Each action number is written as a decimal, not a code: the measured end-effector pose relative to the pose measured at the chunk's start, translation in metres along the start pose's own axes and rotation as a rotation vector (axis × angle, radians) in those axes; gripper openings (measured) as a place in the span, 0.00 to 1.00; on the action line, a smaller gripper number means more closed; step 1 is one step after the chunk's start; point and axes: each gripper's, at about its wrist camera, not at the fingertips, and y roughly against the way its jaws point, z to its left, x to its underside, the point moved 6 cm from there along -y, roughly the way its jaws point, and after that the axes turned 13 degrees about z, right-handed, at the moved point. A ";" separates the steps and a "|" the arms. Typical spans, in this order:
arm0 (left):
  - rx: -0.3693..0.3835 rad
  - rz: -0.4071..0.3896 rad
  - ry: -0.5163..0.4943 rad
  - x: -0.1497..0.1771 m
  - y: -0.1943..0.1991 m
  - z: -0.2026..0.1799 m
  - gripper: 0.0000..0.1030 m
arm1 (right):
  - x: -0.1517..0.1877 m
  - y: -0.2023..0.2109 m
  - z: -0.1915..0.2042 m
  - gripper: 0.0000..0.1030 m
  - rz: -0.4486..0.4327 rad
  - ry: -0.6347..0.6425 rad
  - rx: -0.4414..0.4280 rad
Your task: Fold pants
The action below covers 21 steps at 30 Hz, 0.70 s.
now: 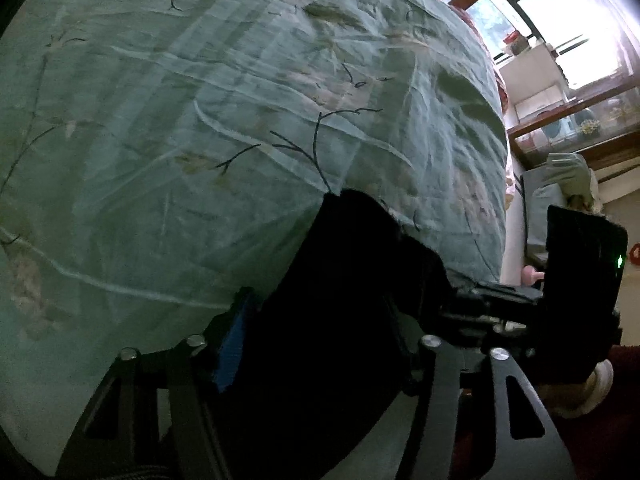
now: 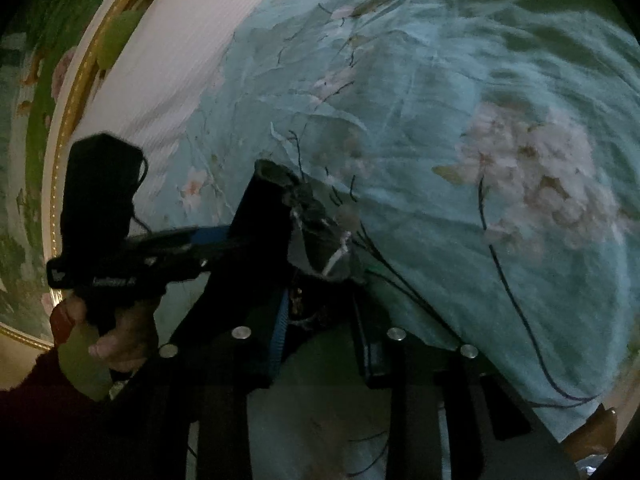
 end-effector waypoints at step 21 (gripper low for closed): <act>0.084 -0.298 0.074 0.069 0.101 0.002 0.09 | 0.007 0.012 0.123 0.14 0.045 0.409 -0.242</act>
